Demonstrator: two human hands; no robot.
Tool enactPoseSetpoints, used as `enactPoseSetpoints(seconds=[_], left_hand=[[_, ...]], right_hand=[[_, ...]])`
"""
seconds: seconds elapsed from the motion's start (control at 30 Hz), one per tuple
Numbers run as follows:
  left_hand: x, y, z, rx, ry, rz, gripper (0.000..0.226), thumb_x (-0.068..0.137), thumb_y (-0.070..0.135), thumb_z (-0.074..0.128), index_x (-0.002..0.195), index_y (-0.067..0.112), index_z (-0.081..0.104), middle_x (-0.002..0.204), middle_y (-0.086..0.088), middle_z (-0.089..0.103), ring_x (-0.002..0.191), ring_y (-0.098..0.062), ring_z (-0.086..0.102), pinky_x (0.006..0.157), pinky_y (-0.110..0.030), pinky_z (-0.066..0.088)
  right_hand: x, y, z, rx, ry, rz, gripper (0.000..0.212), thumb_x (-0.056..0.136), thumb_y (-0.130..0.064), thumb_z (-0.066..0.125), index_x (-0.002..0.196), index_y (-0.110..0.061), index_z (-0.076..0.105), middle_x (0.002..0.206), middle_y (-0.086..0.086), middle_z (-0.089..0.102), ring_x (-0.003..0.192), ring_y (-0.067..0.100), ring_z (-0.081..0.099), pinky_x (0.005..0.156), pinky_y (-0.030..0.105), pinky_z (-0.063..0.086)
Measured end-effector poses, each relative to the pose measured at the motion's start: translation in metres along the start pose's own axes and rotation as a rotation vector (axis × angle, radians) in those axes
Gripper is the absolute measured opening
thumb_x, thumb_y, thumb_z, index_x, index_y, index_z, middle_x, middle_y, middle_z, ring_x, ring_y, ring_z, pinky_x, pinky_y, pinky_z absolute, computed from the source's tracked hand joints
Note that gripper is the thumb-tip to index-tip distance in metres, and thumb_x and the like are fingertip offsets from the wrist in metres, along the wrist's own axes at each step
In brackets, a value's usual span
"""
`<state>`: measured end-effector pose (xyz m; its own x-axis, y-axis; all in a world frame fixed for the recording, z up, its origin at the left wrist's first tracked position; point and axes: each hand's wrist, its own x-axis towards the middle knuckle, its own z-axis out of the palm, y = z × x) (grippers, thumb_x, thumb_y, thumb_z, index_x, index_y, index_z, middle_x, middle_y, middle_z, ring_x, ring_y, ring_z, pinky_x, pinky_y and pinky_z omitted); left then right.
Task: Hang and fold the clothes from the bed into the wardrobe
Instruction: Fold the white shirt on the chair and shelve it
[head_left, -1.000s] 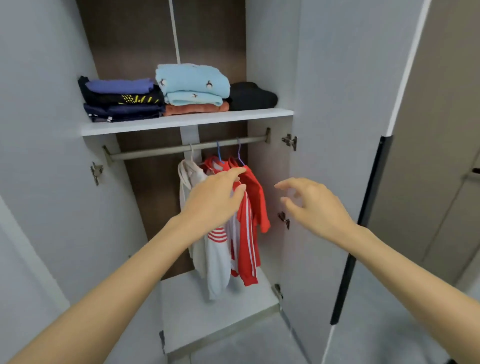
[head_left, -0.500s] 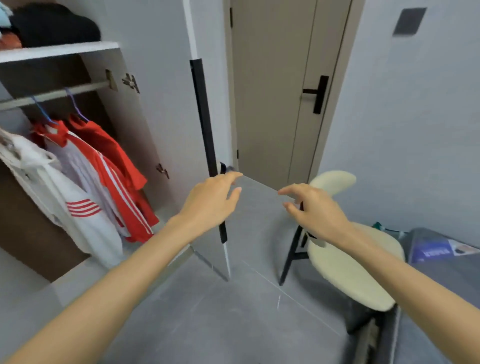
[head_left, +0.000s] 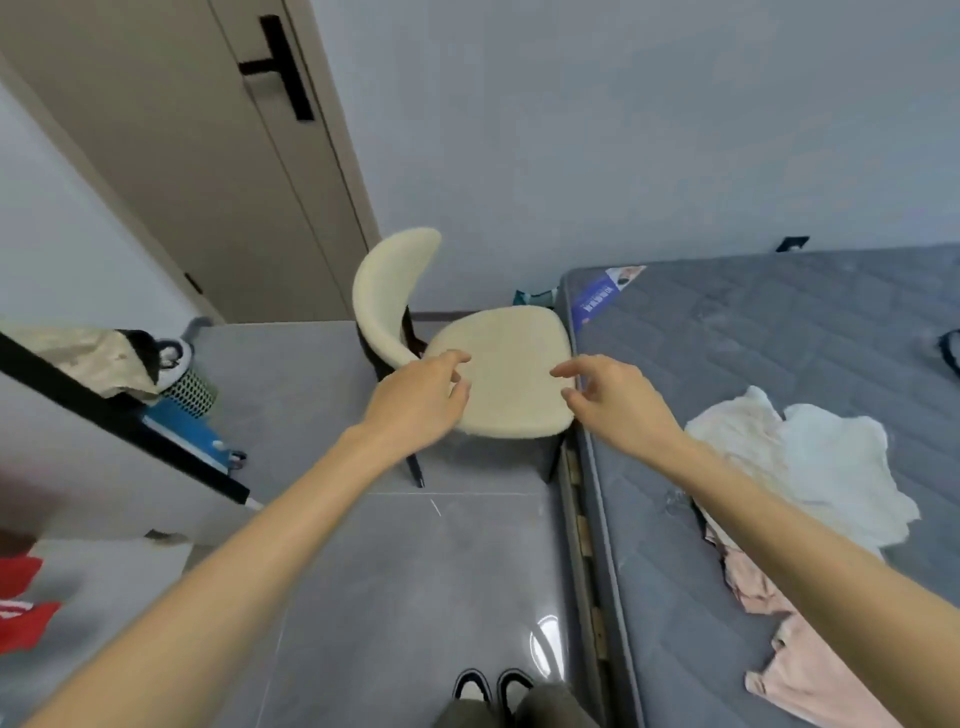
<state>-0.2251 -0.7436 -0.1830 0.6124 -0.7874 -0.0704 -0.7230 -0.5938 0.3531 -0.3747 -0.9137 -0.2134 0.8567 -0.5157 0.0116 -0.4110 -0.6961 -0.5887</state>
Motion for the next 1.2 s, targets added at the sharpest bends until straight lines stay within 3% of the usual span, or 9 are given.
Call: enactPoseSetpoints(seconds=[0.13,0.23,0.37,0.53,0.7,0.93,1.07,1.2], left_hand=[[0.028,0.029,0.037,-0.032,-0.118,0.136,0.041,0.099,0.027,0.041,0.140,0.020,0.044,0.124,0.000,0.062,0.111,-0.024,0.056,0.087,-0.034,0.046],[0.047,0.053,0.069,-0.024,-0.202,0.217,0.039,0.099,0.027,0.041,0.138,0.022,0.045,0.120,0.000,0.064,0.109,-0.026,0.057,0.089,-0.038,0.046],[0.070,0.093,0.117,-0.035,-0.299,0.324,0.038,0.098,0.026,0.042,0.136,0.021,0.047,0.115,-0.002,0.065,0.105,-0.026,0.058,0.085,-0.036,0.047],[0.102,0.145,0.186,-0.020,-0.400,0.394,0.038,0.097,0.023,0.043,0.135,0.018,0.048,0.117,-0.003,0.065,0.107,-0.026,0.059,0.087,-0.035,0.047],[0.139,0.197,0.273,-0.027,-0.524,0.397,0.039,0.097,0.021,0.043,0.136,0.018,0.047,0.127,0.000,0.059,0.112,-0.022,0.056,0.092,-0.034,0.044],[0.160,0.226,0.396,-0.008,-0.677,0.414,0.044,0.099,0.021,0.041,0.142,0.021,0.037,0.136,-0.004,0.050,0.120,-0.024,0.049,0.094,-0.039,0.042],[0.162,0.229,0.462,-0.018,-0.763,0.405,0.052,0.098,0.019,0.043,0.147,0.022,0.029,0.145,-0.005,0.038,0.125,-0.026,0.042,0.097,-0.044,0.043],[0.170,0.231,0.515,-0.012,-0.795,0.448,0.060,0.095,0.016,0.051,0.149,0.026,0.026,0.153,-0.002,0.023,0.133,-0.027,0.028,0.097,-0.043,0.043]], right_hand=[[-0.030,0.045,0.000,0.019,0.046,0.219,0.031,0.089,-0.017,0.055,0.117,-0.023,0.065,0.116,0.003,0.065,0.098,0.024,0.061,0.089,0.035,0.047],[-0.058,0.080,0.004,0.054,0.084,0.370,0.031,0.087,-0.011,0.057,0.116,-0.016,0.066,0.109,0.011,0.067,0.103,0.028,0.061,0.087,0.027,0.040],[-0.096,0.131,0.010,0.108,0.100,0.538,0.029,0.088,-0.008,0.057,0.114,-0.011,0.067,0.117,0.009,0.066,0.102,0.026,0.061,0.088,0.026,0.038],[-0.126,0.203,0.017,0.151,0.109,0.708,0.030,0.087,-0.007,0.056,0.114,-0.009,0.067,0.119,0.010,0.065,0.102,0.026,0.060,0.069,0.018,0.028],[-0.133,0.295,0.030,0.206,0.077,0.862,0.031,0.089,-0.008,0.054,0.118,-0.010,0.064,0.122,0.014,0.059,0.107,0.028,0.057,0.074,0.021,0.031],[-0.126,0.401,0.071,0.249,0.039,0.985,0.041,0.089,-0.009,0.052,0.130,-0.011,0.054,0.132,0.015,0.048,0.115,0.030,0.052,0.079,0.025,0.030],[-0.128,0.449,0.106,0.242,0.079,0.978,0.045,0.089,-0.006,0.052,0.134,-0.009,0.051,0.137,0.013,0.048,0.125,0.027,0.047,0.076,0.016,0.024],[-0.123,0.485,0.136,0.256,0.130,0.939,0.045,0.090,-0.004,0.052,0.134,-0.010,0.052,0.133,0.011,0.051,0.124,0.024,0.047,0.087,0.015,0.028]])
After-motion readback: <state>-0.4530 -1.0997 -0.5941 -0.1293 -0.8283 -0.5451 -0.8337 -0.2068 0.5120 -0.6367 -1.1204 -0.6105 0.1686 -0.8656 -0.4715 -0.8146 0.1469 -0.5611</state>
